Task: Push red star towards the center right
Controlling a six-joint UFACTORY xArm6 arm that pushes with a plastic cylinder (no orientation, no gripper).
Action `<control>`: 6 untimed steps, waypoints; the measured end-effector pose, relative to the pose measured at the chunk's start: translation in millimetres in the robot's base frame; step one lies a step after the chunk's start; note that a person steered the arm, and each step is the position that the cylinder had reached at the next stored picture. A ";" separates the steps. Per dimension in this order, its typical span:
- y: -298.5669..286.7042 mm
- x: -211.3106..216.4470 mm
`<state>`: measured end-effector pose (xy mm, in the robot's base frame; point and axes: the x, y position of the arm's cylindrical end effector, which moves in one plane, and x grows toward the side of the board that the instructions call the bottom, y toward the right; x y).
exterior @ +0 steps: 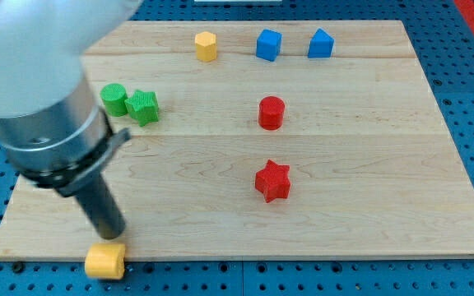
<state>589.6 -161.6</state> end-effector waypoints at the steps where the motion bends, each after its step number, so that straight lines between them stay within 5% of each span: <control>1: 48.9 -17.1; 4: 106.6 -13.1; 6: 181.2 -64.9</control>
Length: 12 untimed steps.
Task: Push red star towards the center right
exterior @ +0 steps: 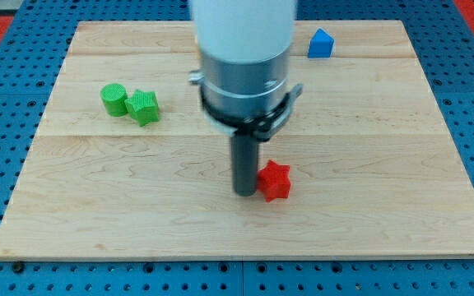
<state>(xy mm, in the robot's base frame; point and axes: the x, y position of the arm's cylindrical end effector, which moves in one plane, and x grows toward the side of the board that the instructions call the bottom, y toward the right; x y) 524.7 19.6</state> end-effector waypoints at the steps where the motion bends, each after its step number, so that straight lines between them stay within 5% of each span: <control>1: 35.8 8.0; 3: 66.6 8.3; 5: 124.5 -92.9; 7: 125.9 -22.7; 8: 175.5 -47.8; 9: 199.3 -129.5; 10: 187.7 -183.1; 12: 134.1 -160.4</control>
<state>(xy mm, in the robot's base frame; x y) 364.3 153.7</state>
